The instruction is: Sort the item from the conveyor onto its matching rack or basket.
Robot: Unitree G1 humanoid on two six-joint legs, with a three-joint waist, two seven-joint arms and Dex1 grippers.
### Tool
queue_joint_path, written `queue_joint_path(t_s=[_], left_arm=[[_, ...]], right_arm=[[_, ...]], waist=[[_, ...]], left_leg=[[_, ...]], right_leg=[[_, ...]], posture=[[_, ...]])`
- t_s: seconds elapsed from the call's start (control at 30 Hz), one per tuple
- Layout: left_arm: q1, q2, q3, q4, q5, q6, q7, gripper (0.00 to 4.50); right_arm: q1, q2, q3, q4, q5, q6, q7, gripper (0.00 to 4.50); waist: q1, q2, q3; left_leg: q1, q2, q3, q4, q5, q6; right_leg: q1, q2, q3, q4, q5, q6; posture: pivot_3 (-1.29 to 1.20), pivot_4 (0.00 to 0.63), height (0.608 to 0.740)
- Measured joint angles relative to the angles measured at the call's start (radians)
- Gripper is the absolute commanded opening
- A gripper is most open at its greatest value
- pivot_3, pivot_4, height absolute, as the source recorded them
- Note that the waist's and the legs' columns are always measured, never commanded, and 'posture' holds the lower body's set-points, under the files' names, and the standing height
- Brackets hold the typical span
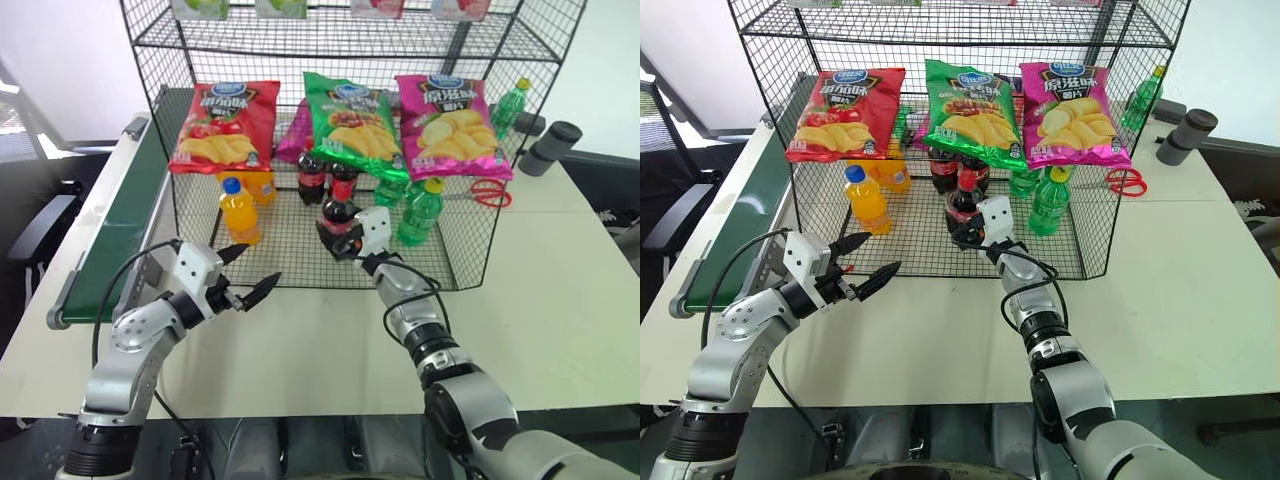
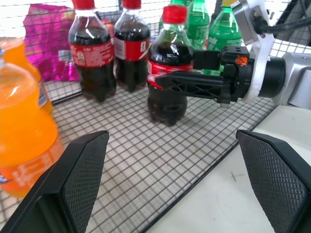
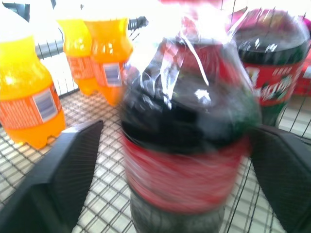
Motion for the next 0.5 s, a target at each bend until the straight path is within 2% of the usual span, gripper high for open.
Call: queue_joint_path(t_s=[0.23, 0.5], left_arm=[[-0.005, -0.004, -0.02, 0.003, 0.0, -0.001, -0.004, 4.5], [-0.007, -0.003, -0.019, 0.008, 0.0, 0.006, 0.007, 4.5]], right_arm=[[0.06, -0.044, 0.009, -0.114, -0.002, -0.005, 0.066, 4.48], [0.255, -0.198, 0.0, -0.416, 0.022, 0.124, 0.161, 4.48]], waist=[[0.0, 0.0, 0.0], [0.002, 0.0, 0.0]], left_leg=[[0.0, 0.0, 0.0, 0.0, 0.0, 0.0], [0.0, 0.0, 0.0, 0.0, 0.0, 0.0]], right_leg=[[0.0, 0.0, 0.0, 0.001, 0.0, 0.0], [0.0, -0.001, 0.0, 0.0, 0.0, 0.0]], posture=[[0.0, 0.15, 0.74], [0.0, 0.15, 0.74]])
